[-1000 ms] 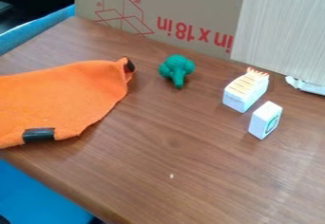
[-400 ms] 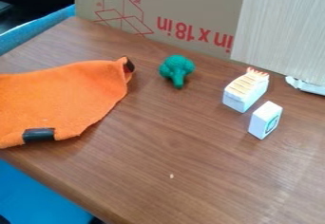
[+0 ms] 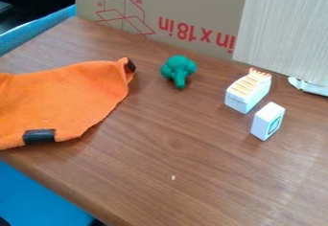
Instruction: Fold the cloth from bottom left to top right
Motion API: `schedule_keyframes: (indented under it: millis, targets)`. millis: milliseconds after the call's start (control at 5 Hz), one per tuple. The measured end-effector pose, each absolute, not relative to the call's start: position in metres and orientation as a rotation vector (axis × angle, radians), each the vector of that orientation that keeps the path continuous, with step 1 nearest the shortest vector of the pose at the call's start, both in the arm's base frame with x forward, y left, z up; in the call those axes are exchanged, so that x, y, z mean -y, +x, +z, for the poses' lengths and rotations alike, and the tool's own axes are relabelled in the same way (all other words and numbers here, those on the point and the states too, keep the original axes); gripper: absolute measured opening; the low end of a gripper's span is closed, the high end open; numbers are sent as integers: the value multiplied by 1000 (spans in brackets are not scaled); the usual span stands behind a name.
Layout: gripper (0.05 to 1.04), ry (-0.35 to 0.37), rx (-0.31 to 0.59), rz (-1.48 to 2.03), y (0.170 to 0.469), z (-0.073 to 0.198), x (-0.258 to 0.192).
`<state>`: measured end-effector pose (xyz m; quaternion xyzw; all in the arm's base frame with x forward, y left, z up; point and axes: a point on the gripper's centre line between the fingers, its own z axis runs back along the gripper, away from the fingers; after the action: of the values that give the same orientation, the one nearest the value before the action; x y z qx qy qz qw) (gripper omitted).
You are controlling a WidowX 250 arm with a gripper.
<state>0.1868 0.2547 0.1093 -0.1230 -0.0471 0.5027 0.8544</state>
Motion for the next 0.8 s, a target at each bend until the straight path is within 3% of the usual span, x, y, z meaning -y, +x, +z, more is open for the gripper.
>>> schedule_keyframes:
  millis: [400,800]
  targets:
    - [72,-262,129,1037,226,140,-222]
    - [72,-232,183,923,287,165,-178]
